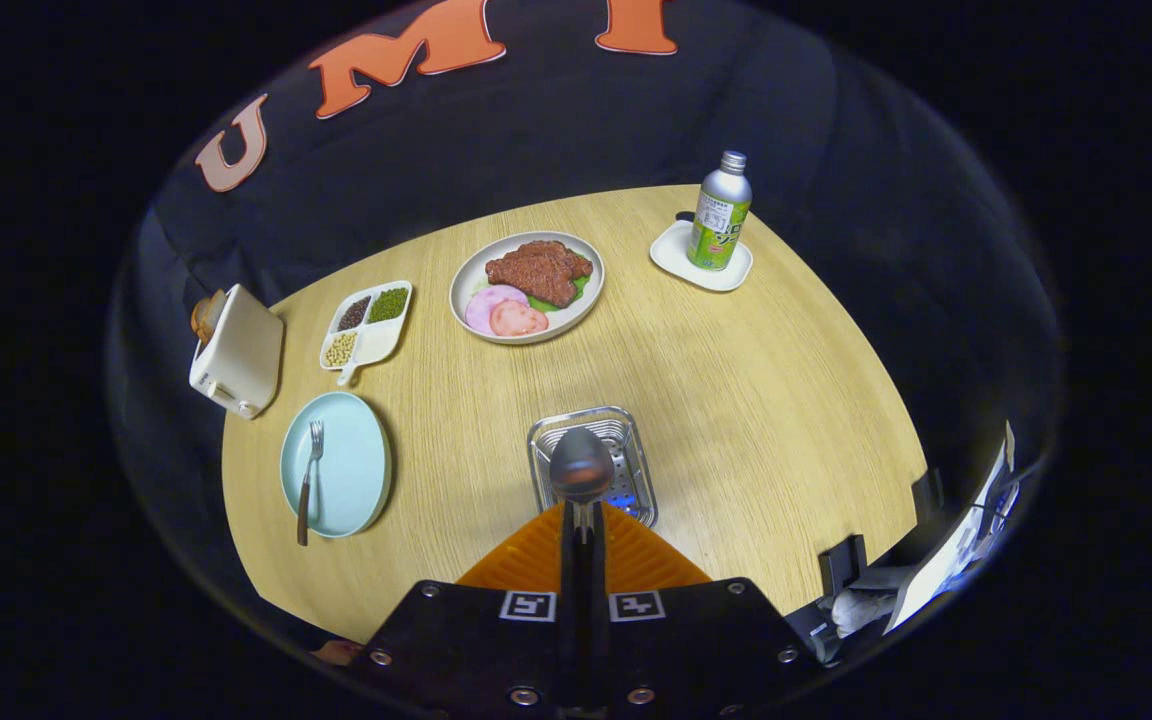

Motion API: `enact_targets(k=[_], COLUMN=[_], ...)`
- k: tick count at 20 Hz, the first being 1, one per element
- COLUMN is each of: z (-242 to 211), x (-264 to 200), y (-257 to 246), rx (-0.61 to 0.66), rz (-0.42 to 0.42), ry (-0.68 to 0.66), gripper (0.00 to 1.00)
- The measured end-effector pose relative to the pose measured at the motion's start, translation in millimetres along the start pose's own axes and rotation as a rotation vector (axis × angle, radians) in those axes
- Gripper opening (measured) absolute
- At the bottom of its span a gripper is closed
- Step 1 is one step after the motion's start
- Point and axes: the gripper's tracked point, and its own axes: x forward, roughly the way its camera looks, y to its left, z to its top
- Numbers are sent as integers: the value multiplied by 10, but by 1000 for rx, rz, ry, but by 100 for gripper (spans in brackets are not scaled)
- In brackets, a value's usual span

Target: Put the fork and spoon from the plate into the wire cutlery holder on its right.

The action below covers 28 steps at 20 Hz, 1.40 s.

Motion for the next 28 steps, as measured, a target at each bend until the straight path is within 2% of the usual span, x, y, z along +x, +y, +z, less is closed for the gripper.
enact_targets(k=[3,6,11,13,17,20,23,25,28], z=[60,226,696,938,1385,1663,1929,2048,2159], x=[42,15,-208,-369,-746,-1126,-1481,-1607,-1876], y=[-43,-6,57,82,189,325,384,440,748], rx=[-10,13,17,9,-39,-49,-78,-65,-40], rz=[-17,13,45,50,28,47,2,-23,62], ry=[-11,-54,-228,-337,-568,-744,-939,-1017,-1106], gripper=[5,8,11,20,59,76,84,87,87])
